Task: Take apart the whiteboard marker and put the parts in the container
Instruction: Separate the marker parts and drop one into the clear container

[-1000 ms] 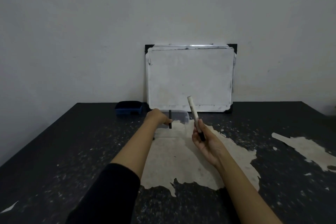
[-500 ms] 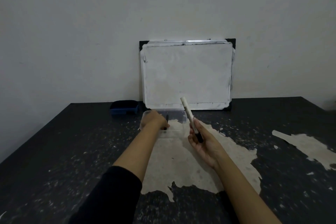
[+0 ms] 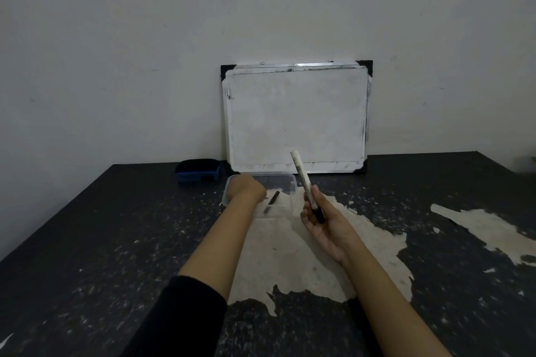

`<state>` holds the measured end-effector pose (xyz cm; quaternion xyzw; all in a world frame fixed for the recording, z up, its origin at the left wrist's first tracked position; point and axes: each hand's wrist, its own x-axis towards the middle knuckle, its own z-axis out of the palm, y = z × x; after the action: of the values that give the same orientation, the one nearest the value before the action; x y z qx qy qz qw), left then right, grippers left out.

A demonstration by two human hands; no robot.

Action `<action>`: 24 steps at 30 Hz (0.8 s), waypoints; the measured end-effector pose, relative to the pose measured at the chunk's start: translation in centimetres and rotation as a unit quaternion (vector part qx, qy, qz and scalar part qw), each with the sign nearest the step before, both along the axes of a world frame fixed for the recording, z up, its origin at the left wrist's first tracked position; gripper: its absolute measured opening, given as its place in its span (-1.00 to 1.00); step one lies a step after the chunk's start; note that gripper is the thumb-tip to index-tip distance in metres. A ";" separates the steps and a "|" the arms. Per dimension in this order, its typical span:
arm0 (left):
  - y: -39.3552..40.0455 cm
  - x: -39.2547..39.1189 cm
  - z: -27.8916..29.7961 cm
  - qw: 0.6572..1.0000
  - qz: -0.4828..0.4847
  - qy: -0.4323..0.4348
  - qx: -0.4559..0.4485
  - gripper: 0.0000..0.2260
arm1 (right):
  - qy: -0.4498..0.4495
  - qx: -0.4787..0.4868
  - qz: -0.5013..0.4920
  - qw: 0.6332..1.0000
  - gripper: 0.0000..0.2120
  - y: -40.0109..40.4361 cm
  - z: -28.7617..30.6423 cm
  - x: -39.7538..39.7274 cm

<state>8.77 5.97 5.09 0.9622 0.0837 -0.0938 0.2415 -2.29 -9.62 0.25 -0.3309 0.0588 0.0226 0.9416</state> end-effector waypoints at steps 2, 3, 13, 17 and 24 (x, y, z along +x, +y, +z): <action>0.1 -0.8 0.3 0.995 -0.014 -0.089 -0.038 -0.66 | 0.003 0.007 -0.002 1.000 -0.64 0.0 0.0 0.0; 0.0 -1.3 0.5 0.987 -0.033 -0.133 -0.087 -0.72 | 0.004 0.009 -0.003 1.000 -0.65 0.0 0.0 0.1; -2.3 -7.6 -0.5 0.827 -0.127 -0.156 -0.525 -0.81 | -0.012 0.000 0.010 1.000 -0.76 0.5 -0.3 -0.2; -2.5 -7.8 -2.1 0.811 -0.093 -0.183 -0.549 -0.76 | -0.028 -0.041 0.018 0.999 -0.71 0.3 -0.6 -0.4; -1.7 -7.6 -3.8 0.787 -0.031 -0.212 -0.578 -0.78 | -0.006 -0.268 -0.096 0.959 -0.60 -1.6 0.1 -0.5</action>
<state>1.15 4.24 1.25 0.6402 -0.0695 0.0744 0.7614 -2.76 -11.18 0.36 -0.5639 0.0885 -0.0862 0.8166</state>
